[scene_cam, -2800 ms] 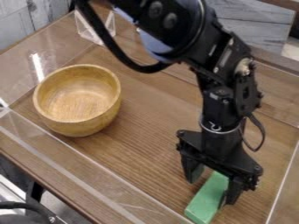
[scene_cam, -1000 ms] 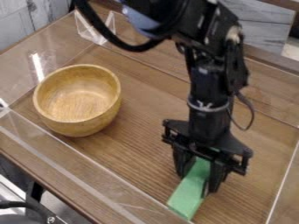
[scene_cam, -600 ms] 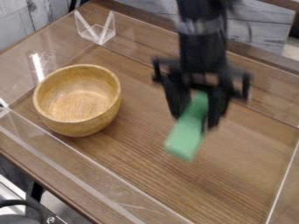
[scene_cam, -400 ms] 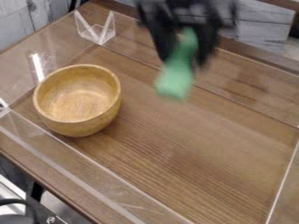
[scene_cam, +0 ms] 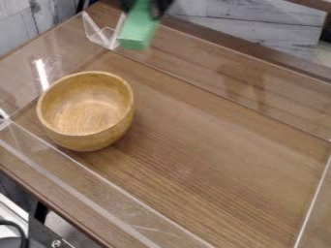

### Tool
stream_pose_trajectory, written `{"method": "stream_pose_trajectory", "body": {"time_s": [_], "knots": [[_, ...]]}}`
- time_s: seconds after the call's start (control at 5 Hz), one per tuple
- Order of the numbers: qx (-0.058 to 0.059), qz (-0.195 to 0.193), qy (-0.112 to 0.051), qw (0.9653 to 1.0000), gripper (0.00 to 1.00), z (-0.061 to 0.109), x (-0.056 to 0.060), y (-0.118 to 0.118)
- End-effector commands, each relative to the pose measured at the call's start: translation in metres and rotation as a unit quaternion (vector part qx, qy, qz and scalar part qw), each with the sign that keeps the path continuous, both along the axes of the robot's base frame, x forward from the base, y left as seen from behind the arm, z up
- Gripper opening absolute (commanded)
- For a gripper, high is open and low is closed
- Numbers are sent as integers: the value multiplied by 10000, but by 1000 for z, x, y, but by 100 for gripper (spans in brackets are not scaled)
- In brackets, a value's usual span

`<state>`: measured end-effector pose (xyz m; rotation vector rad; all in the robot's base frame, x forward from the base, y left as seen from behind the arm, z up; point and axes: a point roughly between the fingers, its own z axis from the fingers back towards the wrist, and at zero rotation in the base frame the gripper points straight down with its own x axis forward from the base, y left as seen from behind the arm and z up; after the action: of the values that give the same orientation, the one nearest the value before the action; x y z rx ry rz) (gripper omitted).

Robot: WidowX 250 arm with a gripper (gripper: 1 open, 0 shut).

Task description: Put the green block in the brown bowl

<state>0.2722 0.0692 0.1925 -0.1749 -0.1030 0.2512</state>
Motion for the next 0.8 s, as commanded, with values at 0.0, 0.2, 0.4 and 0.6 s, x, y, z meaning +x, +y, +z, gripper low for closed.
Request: {"method": "stream_pose_trajectory", "body": {"time_s": [0.0, 0.2, 0.4, 0.6], "knots": [[160, -156, -499, 9985, 0, 5, 16, 21], [99, -368, -599, 9975, 0, -3, 22, 9], [49, -556, -684, 9961, 0, -11, 28, 0], [15, -737, -774, 9943, 0, -22, 33, -8]]}}
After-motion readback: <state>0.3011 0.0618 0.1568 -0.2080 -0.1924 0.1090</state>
